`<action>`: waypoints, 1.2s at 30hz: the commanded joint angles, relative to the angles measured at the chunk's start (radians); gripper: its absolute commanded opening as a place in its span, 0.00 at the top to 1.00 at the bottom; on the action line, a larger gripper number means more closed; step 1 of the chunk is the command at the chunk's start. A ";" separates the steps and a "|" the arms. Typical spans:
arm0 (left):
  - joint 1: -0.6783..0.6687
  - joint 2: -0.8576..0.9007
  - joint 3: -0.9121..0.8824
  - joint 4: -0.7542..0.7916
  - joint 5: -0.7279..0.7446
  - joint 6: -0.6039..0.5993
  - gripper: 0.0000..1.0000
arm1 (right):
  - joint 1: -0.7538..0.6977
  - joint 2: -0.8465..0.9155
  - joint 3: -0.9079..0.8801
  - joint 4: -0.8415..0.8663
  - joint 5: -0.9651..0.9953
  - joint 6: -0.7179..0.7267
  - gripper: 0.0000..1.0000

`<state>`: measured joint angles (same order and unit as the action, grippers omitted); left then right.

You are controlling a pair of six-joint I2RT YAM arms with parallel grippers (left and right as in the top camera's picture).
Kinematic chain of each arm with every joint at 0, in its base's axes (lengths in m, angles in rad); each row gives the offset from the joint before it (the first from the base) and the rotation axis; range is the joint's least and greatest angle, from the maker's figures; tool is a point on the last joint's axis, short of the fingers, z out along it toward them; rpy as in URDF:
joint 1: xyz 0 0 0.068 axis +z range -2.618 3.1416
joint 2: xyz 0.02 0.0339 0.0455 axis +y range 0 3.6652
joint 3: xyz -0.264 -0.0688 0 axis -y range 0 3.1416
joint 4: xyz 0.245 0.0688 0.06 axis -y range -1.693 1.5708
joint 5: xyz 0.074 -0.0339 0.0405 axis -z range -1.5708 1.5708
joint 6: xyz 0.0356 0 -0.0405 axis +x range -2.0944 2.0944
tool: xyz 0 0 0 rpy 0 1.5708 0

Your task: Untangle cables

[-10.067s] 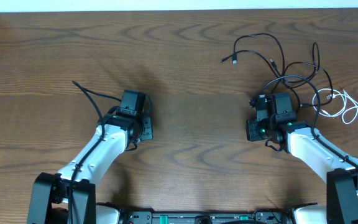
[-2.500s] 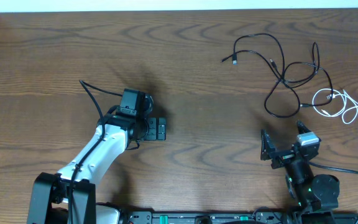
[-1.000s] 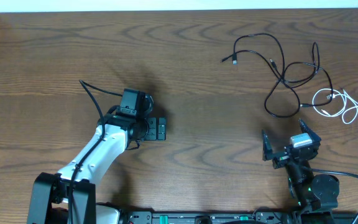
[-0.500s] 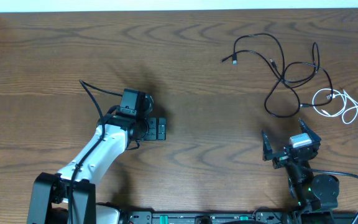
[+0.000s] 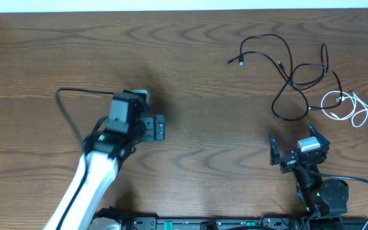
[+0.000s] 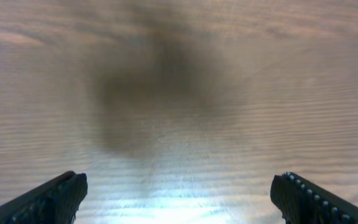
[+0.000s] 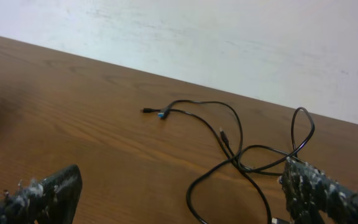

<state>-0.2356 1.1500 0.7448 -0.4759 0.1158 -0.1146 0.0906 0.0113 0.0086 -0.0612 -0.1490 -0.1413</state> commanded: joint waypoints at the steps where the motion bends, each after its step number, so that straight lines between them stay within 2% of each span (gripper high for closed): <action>1: 0.003 -0.149 -0.006 -0.056 -0.032 0.031 0.00 | -0.005 -0.002 -0.003 -0.002 0.000 -0.013 0.01; 10: 0.003 -0.546 -0.028 -0.320 -0.072 0.032 0.00 | -0.005 -0.002 -0.003 -0.002 0.000 -0.013 0.01; 15: 0.003 -0.668 -0.051 -0.402 -0.071 0.030 0.00 | -0.006 -0.002 -0.003 -0.002 0.000 -0.013 0.01; 21: 0.003 -0.730 -0.130 -0.409 -0.063 0.028 0.00 | -0.005 -0.002 -0.003 -0.002 0.000 -0.013 0.01; 27: 0.003 -0.878 -0.288 -0.402 -0.044 0.026 0.00 | -0.006 -0.002 -0.003 -0.002 0.000 -0.013 0.01; 36: 0.003 -1.052 -0.412 -0.402 -0.019 0.024 0.00 | -0.006 -0.002 -0.003 -0.002 0.000 -0.013 0.01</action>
<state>-0.2356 0.1509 0.3592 -0.8795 0.0814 -0.0998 0.0906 0.0128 0.0086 -0.0612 -0.1490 -0.1432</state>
